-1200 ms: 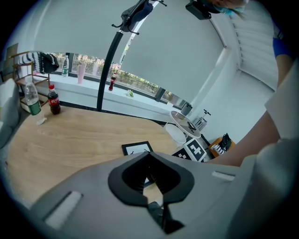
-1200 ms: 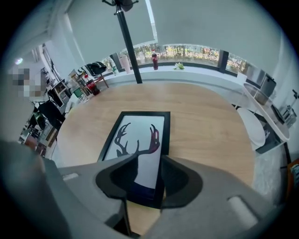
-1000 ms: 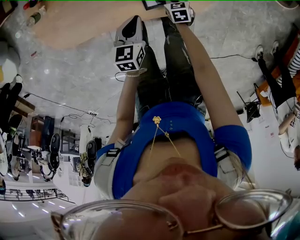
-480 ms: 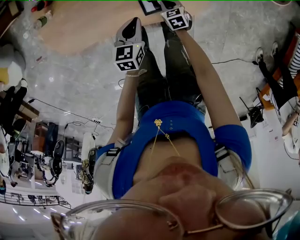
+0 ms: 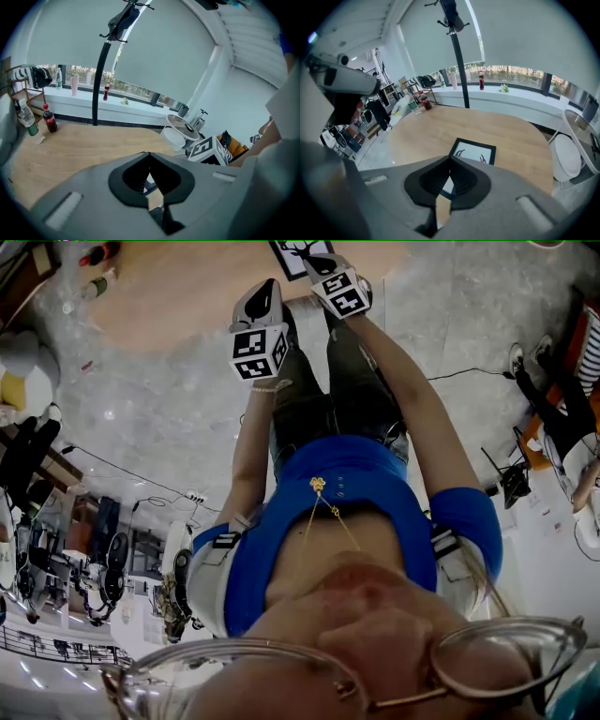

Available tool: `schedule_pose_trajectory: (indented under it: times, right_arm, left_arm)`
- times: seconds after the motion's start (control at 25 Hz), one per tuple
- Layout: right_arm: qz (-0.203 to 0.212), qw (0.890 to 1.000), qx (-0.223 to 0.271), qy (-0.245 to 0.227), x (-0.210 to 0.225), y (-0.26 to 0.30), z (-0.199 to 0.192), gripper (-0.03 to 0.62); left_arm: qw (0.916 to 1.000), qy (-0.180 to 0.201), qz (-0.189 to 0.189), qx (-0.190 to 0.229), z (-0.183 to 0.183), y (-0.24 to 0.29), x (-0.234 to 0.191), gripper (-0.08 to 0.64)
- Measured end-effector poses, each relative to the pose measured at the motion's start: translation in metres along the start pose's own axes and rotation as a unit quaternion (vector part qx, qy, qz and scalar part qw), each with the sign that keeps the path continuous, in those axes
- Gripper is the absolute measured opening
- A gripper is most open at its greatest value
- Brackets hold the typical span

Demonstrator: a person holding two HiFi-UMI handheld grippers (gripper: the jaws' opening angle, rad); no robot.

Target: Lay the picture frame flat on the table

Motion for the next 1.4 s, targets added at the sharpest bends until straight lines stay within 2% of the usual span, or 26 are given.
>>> schedule_pose_trajectory:
  times: [0.32,0.48,0.84,1.08,1.4]
  right_arm:
    - [0.017,0.997,0.059,-0.037,-0.030,-0.050,0.040,0.002]
    - [0.015,0.994,0.091,-0.061,-0.039,-0.085,0.057,0.002]
    - [-0.008,0.981,0.179,-0.068,-0.049,-0.179,0.087,0.002]
    - [-0.017,0.964,0.248,-0.092,-0.060,-0.244,0.108,0.002]
    - [-0.047,0.935,0.339,-0.089,-0.066,-0.318,0.136,0.002]
  left_arm:
    - [0.9996,0.020,0.014,0.014,0.019,-0.026,0.004,-0.005]
    - [0.9988,0.031,0.018,0.033,0.035,-0.042,0.015,-0.005]
    - [0.9945,0.059,0.023,0.083,0.072,-0.088,0.054,-0.003]
    - [0.9868,0.092,0.029,0.130,0.103,-0.122,0.086,-0.004]
    - [0.9741,0.117,0.036,0.190,0.133,-0.165,0.121,-0.003]
Point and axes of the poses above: the fingertips, and each gripper's own axes: y forward along the fingers, x to its right, z out of its top, the point moved 4 cm from there along -y, backward along the fingers, and after that the axes turned 13 degrees about -x, right-handed, at the moved point
